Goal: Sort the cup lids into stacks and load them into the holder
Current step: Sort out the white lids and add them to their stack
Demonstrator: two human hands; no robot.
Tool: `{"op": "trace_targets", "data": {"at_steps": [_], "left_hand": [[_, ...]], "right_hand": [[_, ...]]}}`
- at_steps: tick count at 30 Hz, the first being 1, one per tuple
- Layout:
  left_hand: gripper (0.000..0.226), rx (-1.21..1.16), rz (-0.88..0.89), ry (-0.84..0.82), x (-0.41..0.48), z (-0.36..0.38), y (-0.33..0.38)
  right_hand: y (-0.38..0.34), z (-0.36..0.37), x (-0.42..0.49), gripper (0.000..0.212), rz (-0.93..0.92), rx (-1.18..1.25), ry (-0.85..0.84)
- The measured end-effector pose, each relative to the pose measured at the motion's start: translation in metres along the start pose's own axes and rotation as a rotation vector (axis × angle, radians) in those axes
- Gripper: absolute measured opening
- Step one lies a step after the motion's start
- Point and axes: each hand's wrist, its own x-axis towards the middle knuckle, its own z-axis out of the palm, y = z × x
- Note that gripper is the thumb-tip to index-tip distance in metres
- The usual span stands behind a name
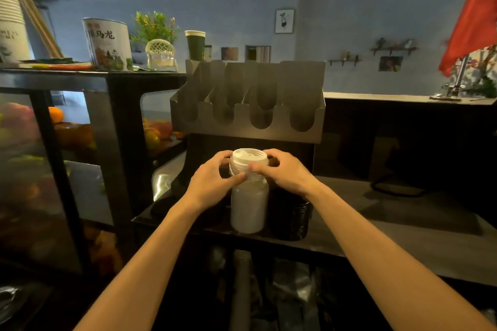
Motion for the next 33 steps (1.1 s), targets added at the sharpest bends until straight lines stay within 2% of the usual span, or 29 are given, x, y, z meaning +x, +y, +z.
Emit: {"op": "trace_targets", "data": {"at_steps": [2,6,12,17,20,22,28,33], "left_hand": [[0.072,0.027,-0.016,-0.028,0.002,0.002,-0.003],[0.069,0.083,-0.036,-0.093,0.003,0.006,-0.009],[0.070,0.175,-0.048,-0.091,0.003,0.010,-0.013],[0.049,0.131,-0.094,-0.086,0.005,0.014,-0.015],[0.051,0.191,-0.095,-0.043,0.005,0.017,-0.010],[0.045,0.209,-0.098,-0.004,0.007,0.019,-0.009],[0.029,0.067,-0.165,-0.019,0.014,0.016,-0.010],[0.024,0.133,-0.197,-0.046,0.016,0.016,0.006]], "right_hand": [[0.004,0.001,0.000,0.067,-0.026,-0.130,0.024],[0.008,0.006,-0.002,0.057,-0.020,-0.320,0.095],[0.009,0.006,-0.002,0.062,-0.055,-0.417,0.138],[0.014,0.011,-0.001,0.061,-0.053,-0.479,0.103],[0.016,0.013,-0.002,0.061,-0.048,-0.505,0.091],[0.014,0.010,0.000,0.064,-0.048,-0.535,0.078],[0.012,0.010,-0.001,0.065,-0.011,-0.508,0.019],[0.001,0.004,-0.003,0.076,-0.013,-0.684,-0.030]]}}
